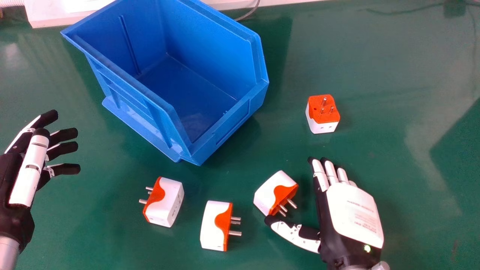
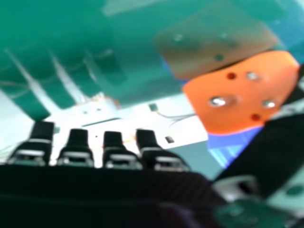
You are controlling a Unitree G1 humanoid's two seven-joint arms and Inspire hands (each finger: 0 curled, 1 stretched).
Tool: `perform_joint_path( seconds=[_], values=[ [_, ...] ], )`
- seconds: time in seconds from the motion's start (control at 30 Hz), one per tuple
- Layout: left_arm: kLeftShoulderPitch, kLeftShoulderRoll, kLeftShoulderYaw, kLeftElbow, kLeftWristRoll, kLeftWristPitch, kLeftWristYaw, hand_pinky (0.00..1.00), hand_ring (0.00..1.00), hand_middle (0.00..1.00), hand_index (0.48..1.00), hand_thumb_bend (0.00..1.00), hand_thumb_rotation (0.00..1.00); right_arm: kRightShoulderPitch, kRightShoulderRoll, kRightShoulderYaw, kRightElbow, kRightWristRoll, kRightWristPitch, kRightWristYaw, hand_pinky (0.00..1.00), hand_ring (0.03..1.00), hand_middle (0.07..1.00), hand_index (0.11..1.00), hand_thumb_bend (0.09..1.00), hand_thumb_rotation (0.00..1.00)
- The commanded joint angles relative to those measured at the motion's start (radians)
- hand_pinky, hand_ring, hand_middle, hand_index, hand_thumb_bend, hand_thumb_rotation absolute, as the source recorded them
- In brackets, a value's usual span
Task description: Pick all objects and put in blue box
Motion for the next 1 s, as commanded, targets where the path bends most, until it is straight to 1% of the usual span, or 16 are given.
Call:
perform_joint_path(
  seconds=[0.0, 0.13, 0.2, 0.27, 0.33, 0.57, 0.67, 0.77, 0.87, 0.97],
  values=[
    [-0.001, 0.011, 0.008, -0.024, -0.003, 0.001, 0.005, 0.62, 0.78, 0.79, 0.885, 0.12, 0.89, -0.022, -0.005, 0.012, 0.012, -0.002, -0.006, -0.005, 0.9, 0.969, 0.967, 0.925, 0.518, 0.56],
    [-0.001, 0.009, 0.008, -0.035, -0.007, 0.013, 0.007, 0.63, 0.78, 0.79, 0.887, 0.12, 0.9, -0.033, -0.008, 0.029, 0.024, -0.011, 0.003, -0.008, 0.9, 0.968, 0.966, 0.924, 0.517, 0.56],
    [-0.002, 0.009, 0.01, -0.033, -0.01, 0.015, 0.005, 0.63, 0.78, 0.79, 0.889, 0.12, 0.9, -0.035, -0.008, 0.039, 0.023, -0.02, 0.012, -0.003, 0.9, 0.968, 0.965, 0.923, 0.518, 0.55],
    [-0.001, 0.008, 0.01, -0.041, -0.012, 0.02, 0.006, 0.63, 0.78, 0.79, 0.889, 0.12, 0.9, -0.037, -0.008, 0.05, 0.021, -0.028, 0.027, 0.005, 0.9, 0.968, 0.965, 0.923, 0.517, 0.55],
    [0.0, 0.008, 0.011, -0.042, -0.012, 0.023, 0.005, 0.63, 0.78, 0.79, 0.89, 0.12, 0.9, -0.042, -0.01, 0.061, 0.023, -0.035, 0.039, 0.011, 0.9, 0.968, 0.965, 0.924, 0.517, 0.55],
    [0.0, 0.009, 0.013, -0.043, -0.014, 0.024, 0.003, 0.64, 0.78, 0.79, 0.892, 0.12, 0.91, -0.052, -0.016, 0.077, 0.038, -0.03, 0.039, 0.015, 0.91, 0.969, 0.965, 0.926, 0.516, 0.55],
    [-0.004, 0.01, 0.011, -0.042, -0.015, 0.026, 0.003, 0.64, 0.78, 0.79, 0.893, 0.12, 0.91, -0.064, -0.017, 0.085, 0.059, -0.026, 0.035, 0.017, 0.91, 0.969, 0.965, 0.925, 0.514, 0.54],
    [-0.007, 0.01, 0.01, -0.035, -0.015, 0.023, 0.002, 0.64, 0.78, 0.79, 0.893, 0.12, 0.91, -0.074, -0.019, 0.095, 0.071, -0.026, 0.041, 0.028, 0.92, 0.97, 0.967, 0.926, 0.512, 0.54],
    [-0.009, 0.011, 0.009, -0.03, -0.012, 0.02, 0.002, 0.65, 0.78, 0.79, 0.894, 0.12, 0.91, -0.08, -0.023, 0.103, 0.074, -0.029, 0.046, 0.042, 0.93, 0.971, 0.968, 0.928, 0.51, 0.54],
    [-0.006, 0.01, 0.01, -0.037, -0.014, 0.023, 0.002, 0.65, 0.78, 0.79, 0.894, 0.12, 0.91, -0.092, -0.031, 0.114, 0.071, -0.039, 0.055, 0.073, 0.93, 0.971, 0.968, 0.928, 0.509, 0.54]
  ],
)
